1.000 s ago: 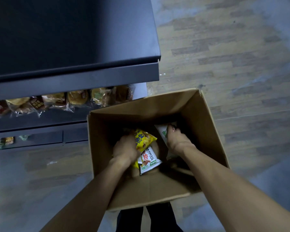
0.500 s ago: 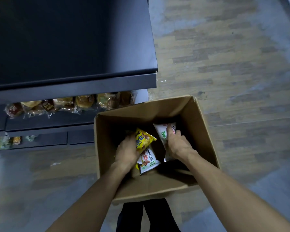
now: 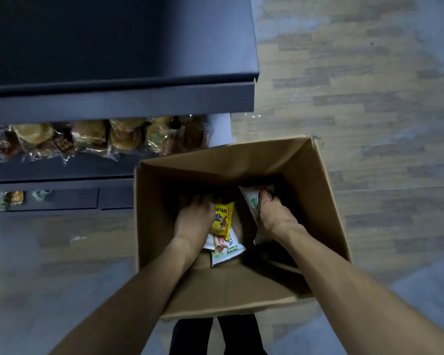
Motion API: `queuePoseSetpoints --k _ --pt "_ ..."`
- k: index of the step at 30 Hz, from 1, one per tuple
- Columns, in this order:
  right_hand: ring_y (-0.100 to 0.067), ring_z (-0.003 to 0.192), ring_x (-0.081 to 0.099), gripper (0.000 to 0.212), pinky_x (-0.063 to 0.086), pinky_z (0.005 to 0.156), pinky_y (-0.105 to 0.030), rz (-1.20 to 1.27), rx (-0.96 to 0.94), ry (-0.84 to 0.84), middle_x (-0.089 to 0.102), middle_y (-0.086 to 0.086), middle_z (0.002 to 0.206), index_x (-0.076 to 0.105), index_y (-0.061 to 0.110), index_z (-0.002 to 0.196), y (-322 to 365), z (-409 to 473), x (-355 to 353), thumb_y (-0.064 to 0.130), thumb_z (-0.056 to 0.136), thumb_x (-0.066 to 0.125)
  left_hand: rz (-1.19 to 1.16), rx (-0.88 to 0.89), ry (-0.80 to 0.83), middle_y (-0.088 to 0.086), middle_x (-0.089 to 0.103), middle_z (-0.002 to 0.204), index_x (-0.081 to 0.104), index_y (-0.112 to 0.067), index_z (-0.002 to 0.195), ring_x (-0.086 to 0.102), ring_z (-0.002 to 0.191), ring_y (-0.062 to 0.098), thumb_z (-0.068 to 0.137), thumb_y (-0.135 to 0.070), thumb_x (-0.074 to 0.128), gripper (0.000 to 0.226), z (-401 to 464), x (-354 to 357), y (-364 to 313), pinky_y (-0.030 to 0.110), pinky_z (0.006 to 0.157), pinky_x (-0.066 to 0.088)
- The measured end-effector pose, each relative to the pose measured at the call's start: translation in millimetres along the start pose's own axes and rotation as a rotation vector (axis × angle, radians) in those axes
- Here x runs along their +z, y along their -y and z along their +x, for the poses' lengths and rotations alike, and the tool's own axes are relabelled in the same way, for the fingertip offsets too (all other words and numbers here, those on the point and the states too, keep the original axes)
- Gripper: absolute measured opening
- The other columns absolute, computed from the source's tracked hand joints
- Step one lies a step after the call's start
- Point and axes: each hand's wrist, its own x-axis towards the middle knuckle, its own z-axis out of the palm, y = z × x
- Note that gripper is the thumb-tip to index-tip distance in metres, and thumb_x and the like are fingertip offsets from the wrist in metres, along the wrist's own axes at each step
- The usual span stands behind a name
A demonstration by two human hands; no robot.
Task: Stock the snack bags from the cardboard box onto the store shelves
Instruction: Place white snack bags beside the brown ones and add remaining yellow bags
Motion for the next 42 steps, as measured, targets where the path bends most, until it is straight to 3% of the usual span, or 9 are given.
queuePoseSetpoints --k 5,8,14,18,24,27,29,33,42 --pt "-0.040 0.127 0.047 0.126 0.042 0.101 -0.044 -0.009 -0.004 -0.039 0.033 -0.019 0.142 0.001 0.014 0.153 3 -12 -7 0.028 0.065 0.090 -0.035 -0.062 0.022 0.006 0.057 0.127 0.065 -0.019 0.113 0.059 0.104 0.023 0.080 -0.013 0.061 0.033 -25 -28 -4 0.031 0.069 0.050" --pt "-0.040 0.129 0.045 0.126 0.041 0.102 -0.044 -0.018 0.001 -0.040 0.031 -0.020 0.143 -0.001 0.014 0.154 8 -16 -11 0.029 0.067 0.089 -0.218 -0.143 0.095 0.009 0.049 0.131 0.048 -0.014 0.131 0.055 0.113 0.027 0.088 -0.015 0.057 0.044 -29 -37 -21 0.034 0.081 0.048" --pt "-0.040 0.131 0.043 0.124 0.041 0.102 -0.042 0.011 0.017 -0.016 0.029 -0.021 0.146 0.001 0.011 0.154 7 -12 -7 0.027 0.068 0.089 -0.834 -0.739 0.242 0.030 0.029 0.143 0.025 0.003 0.144 0.044 0.126 0.044 0.087 -0.025 0.053 0.070 4 -24 -46 0.042 0.106 0.038" --pt "-0.040 0.130 0.044 0.130 0.041 0.102 -0.042 0.045 0.012 0.002 0.030 -0.021 0.146 0.000 0.012 0.153 2 -6 -2 0.025 0.062 0.092 -1.040 -0.866 0.201 0.032 0.038 0.143 0.035 0.008 0.141 0.042 0.130 0.041 0.093 -0.036 0.051 0.067 39 -14 -49 0.038 0.105 0.035" --pt "-0.029 0.133 0.045 0.118 0.037 0.106 -0.028 0.184 0.082 0.037 0.041 -0.019 0.145 0.000 0.005 0.153 -6 15 6 0.022 0.073 0.085 -1.129 -0.993 0.183 0.025 0.028 0.153 0.025 0.004 0.148 0.026 0.142 0.040 0.089 -0.053 0.054 0.087 88 42 -46 0.049 0.115 0.025" --pt "-0.028 0.134 0.045 0.067 0.043 0.069 0.000 -0.005 -0.071 -0.010 0.041 -0.016 0.148 0.022 0.003 0.151 -9 28 15 0.041 0.101 0.046 -1.028 -0.968 0.194 0.023 0.009 0.159 0.010 0.002 0.152 0.011 0.147 0.038 0.090 -0.053 0.054 0.094 75 36 -43 0.043 0.118 0.012" --pt "-0.028 0.133 0.045 0.060 0.038 0.055 0.003 0.061 -0.077 -0.031 0.043 -0.016 0.147 0.029 0.004 0.149 -5 27 14 0.042 0.103 0.038 -1.031 -0.934 0.226 0.022 0.004 0.159 0.005 0.002 0.152 0.007 0.147 0.036 0.099 -0.040 0.048 0.081 70 29 -38 0.039 0.118 0.009" --pt "-0.026 0.131 0.047 0.114 0.039 0.101 -0.023 0.164 0.052 -0.044 0.040 -0.017 0.144 0.005 0.003 0.152 9 13 0 0.022 0.073 0.085 -0.925 -0.915 0.271 0.017 0.021 0.157 0.018 -0.005 0.152 0.023 0.144 0.033 0.103 -0.027 0.041 0.059 60 25 -19 0.041 0.114 0.023" --pt "-0.037 0.129 0.045 0.123 0.042 0.102 -0.041 0.033 0.024 -0.038 0.031 -0.016 0.144 0.012 0.015 0.150 13 -13 -13 0.030 0.059 0.093 -0.855 -0.664 0.168 0.017 0.061 0.124 0.063 -0.009 0.122 0.056 0.118 0.036 0.094 -0.012 0.049 0.031 10 -6 2 0.035 0.093 0.045"
